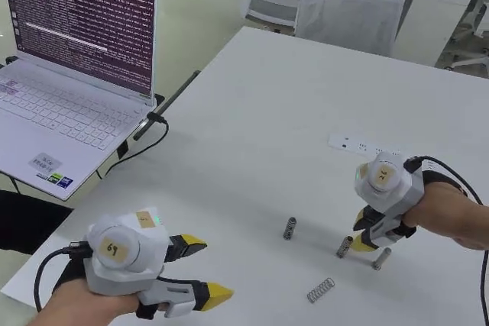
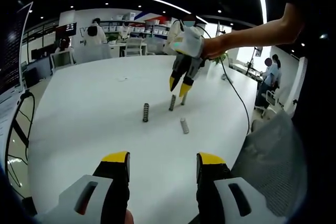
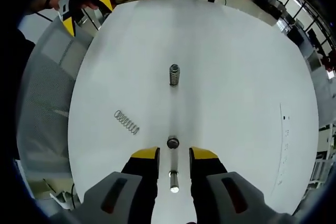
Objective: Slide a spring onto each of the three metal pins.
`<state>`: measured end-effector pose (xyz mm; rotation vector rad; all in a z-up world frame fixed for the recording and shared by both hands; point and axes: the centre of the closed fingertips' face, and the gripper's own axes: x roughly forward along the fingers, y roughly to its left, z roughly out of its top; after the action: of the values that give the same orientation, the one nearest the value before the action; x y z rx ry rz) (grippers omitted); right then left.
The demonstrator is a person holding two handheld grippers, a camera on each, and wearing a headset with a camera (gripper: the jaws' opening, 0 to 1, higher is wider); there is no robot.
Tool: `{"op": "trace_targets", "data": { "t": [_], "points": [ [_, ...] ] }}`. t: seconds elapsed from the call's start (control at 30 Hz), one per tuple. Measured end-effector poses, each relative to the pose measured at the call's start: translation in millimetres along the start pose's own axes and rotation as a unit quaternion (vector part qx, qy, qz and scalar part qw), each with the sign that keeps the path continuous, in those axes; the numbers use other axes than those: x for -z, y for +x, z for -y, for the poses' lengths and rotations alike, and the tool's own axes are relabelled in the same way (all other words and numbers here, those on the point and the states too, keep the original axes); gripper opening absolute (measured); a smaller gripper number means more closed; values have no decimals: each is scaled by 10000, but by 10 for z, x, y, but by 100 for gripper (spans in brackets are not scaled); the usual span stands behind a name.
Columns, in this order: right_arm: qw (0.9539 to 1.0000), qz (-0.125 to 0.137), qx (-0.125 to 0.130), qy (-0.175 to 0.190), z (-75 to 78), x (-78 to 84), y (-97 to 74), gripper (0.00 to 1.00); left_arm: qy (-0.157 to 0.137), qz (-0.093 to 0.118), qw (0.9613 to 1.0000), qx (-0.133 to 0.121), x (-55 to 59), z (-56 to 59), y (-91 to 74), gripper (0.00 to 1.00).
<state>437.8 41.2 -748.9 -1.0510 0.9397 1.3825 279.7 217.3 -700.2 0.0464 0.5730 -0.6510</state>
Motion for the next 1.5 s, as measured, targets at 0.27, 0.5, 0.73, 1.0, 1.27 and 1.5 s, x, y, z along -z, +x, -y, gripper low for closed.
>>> {"op": "trace_targets", "data": {
  "t": [0.27, 0.5, 0.73, 1.0, 1.27, 1.5],
  "points": [
    [9991, 271, 138, 305, 24, 16, -136, 22, 21, 2, 10000, 48, -27, 40, 29, 45],
    [9948, 641, 258, 752, 36, 38, -256, 23, 51, -17, 9999, 101, -40, 94, 65, 45],
    [9840, 1122, 355, 1338, 20, 80, -376, 25, 72, -13, 9998, 162, -82, 132, 110, 46],
    [9612, 1747, 538, 2064, 16, 167, -547, 30, 107, -12, 9997, 234, -125, 167, 157, 46],
    [9319, 2390, 557, 2669, -49, 249, -703, 35, 111, 5, 9996, 258, -154, 185, 181, 46],
    [9150, 2732, 709, 2883, -164, 370, -813, 39, 116, 11, 9996, 258, -170, 181, 173, 46]
  ]
}}
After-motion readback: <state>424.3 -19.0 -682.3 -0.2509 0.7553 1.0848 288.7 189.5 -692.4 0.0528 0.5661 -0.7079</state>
